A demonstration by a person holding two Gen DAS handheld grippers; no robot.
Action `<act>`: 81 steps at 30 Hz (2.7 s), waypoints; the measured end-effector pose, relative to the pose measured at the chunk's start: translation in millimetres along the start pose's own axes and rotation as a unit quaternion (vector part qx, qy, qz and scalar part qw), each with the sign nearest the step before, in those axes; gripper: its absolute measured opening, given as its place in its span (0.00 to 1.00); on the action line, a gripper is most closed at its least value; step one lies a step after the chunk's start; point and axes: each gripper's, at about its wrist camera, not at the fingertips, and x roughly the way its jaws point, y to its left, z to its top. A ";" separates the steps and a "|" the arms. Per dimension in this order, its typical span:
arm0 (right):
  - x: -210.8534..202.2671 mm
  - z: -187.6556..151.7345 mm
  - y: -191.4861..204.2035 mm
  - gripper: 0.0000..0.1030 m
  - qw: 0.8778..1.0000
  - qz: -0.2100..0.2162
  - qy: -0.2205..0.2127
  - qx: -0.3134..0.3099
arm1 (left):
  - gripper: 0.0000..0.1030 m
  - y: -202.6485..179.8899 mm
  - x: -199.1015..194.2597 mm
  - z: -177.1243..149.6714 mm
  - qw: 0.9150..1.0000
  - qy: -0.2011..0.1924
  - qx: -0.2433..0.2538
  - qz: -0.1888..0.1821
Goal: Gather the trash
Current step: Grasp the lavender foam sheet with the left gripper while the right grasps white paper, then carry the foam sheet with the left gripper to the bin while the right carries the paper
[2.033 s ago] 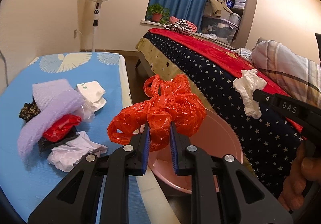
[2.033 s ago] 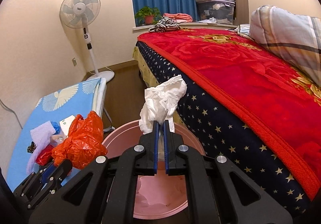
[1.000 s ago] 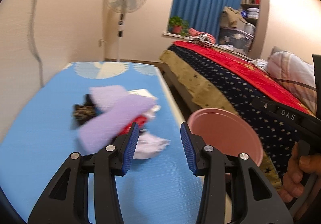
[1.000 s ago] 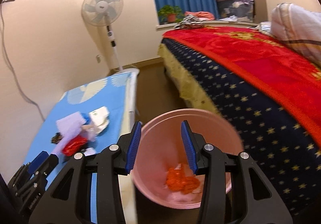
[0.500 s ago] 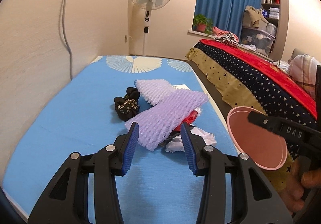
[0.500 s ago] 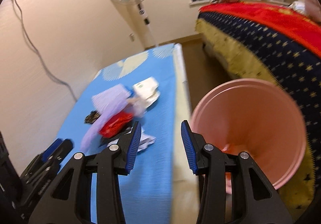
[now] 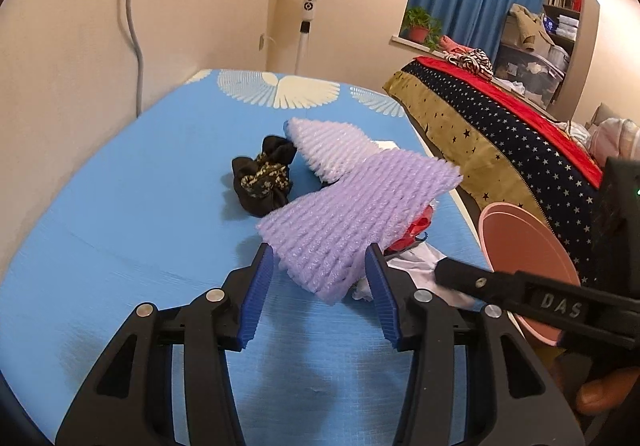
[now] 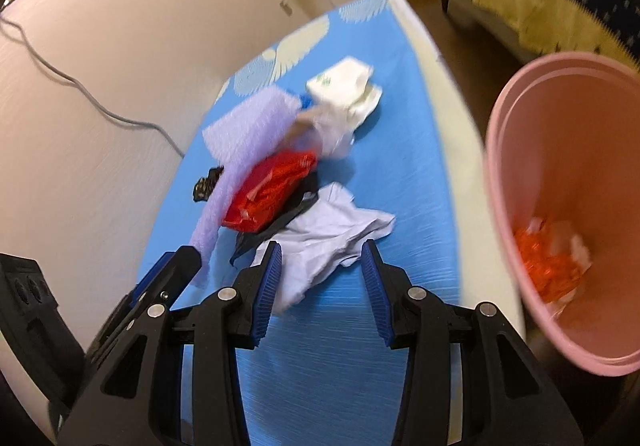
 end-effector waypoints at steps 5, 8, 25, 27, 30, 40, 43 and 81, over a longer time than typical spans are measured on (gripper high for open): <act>8.2 0.0 0.5 0.29 1.000 -0.003 0.005 0.005 | 0.46 8.2 13.4 -2.7 0.999 0.023 -0.020 -0.019; 9.0 -0.4 1.5 0.12 1.000 -0.008 0.006 -0.003 | 0.46 9.5 19.6 -4.8 0.999 0.034 -0.023 -0.025; -28.9 -0.5 11.7 0.01 0.997 -0.032 -0.045 -0.055 | 0.10 11.1 -2.4 1.5 0.999 0.010 -0.025 -0.021; -36.7 -1.2 11.9 0.01 0.996 -0.036 -0.054 -0.062 | 0.10 9.8 -9.3 2.1 1.000 0.003 -0.023 -0.021; -51.1 -2.8 14.7 0.01 0.994 -0.041 -0.071 -0.071 | 0.10 7.9 -20.3 2.3 0.999 -0.006 -0.021 -0.023; -106.4 -16.0 23.1 0.01 0.983 -0.076 -0.130 -0.104 | 0.10 -6.1 -51.8 -3.6 0.999 -0.026 -0.009 -0.034; -121.0 -18.8 22.6 0.01 0.980 -0.083 -0.143 -0.108 | 0.10 -11.6 -60.9 -5.9 0.999 -0.032 0.002 -0.040; -195.7 -17.6 -4.5 0.01 0.930 -0.224 -0.279 -0.088 | 0.10 -66.0 -71.7 -11.7 0.994 -0.043 0.032 -0.091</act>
